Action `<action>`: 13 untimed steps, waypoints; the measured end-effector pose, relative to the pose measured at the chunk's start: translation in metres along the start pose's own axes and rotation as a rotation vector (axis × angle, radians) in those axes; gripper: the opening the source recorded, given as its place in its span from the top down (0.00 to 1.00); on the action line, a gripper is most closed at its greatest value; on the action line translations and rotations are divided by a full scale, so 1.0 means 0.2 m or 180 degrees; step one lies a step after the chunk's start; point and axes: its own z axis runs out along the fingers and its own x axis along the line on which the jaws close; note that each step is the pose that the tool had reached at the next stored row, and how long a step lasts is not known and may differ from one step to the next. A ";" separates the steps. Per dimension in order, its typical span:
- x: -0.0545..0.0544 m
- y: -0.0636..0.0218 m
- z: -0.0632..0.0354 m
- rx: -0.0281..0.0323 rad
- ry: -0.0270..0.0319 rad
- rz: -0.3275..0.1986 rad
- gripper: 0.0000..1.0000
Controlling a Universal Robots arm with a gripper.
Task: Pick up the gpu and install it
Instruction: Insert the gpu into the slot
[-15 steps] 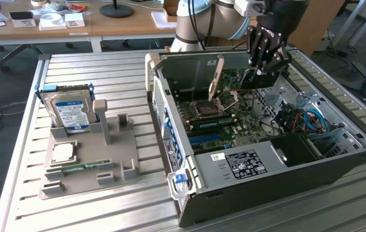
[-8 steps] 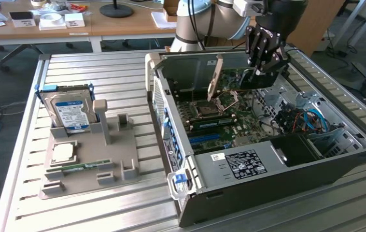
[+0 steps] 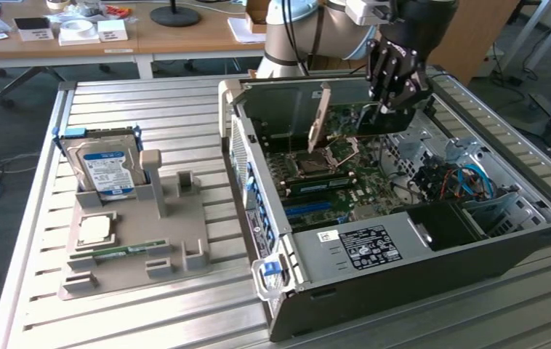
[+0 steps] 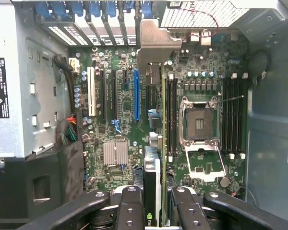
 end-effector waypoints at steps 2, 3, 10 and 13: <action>0.00 0.010 0.006 0.0000 0.0000 0.0000 0.73; 0.00 0.013 0.011 0.0000 0.0000 0.0000 0.73; 0.00 0.033 0.038 0.0000 0.0001 0.0000 0.73; 0.00 0.034 0.038 0.0000 0.0001 0.0000 0.73</action>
